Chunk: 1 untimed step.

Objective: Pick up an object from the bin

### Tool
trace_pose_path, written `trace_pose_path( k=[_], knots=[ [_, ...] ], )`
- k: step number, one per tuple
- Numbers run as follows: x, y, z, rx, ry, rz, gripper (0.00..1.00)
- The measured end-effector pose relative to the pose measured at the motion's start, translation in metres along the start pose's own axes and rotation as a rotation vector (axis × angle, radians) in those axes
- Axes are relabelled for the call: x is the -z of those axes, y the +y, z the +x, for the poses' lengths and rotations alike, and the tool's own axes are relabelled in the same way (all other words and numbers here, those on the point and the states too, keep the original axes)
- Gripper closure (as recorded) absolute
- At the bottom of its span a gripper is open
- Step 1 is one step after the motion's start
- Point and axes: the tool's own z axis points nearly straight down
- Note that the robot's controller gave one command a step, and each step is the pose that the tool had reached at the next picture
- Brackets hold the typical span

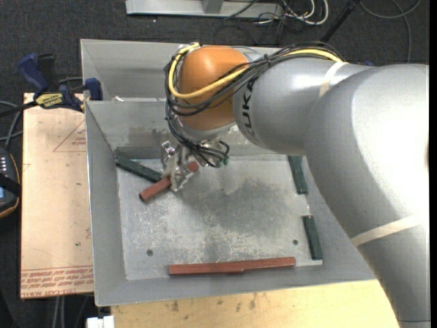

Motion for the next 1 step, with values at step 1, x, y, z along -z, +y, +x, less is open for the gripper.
trace_pose_path(
  k=[1],
  knots=[
    [0.2117, -0.0135, 0.0184, 0.065, 0.02, -0.005, 1.0]
  ],
)
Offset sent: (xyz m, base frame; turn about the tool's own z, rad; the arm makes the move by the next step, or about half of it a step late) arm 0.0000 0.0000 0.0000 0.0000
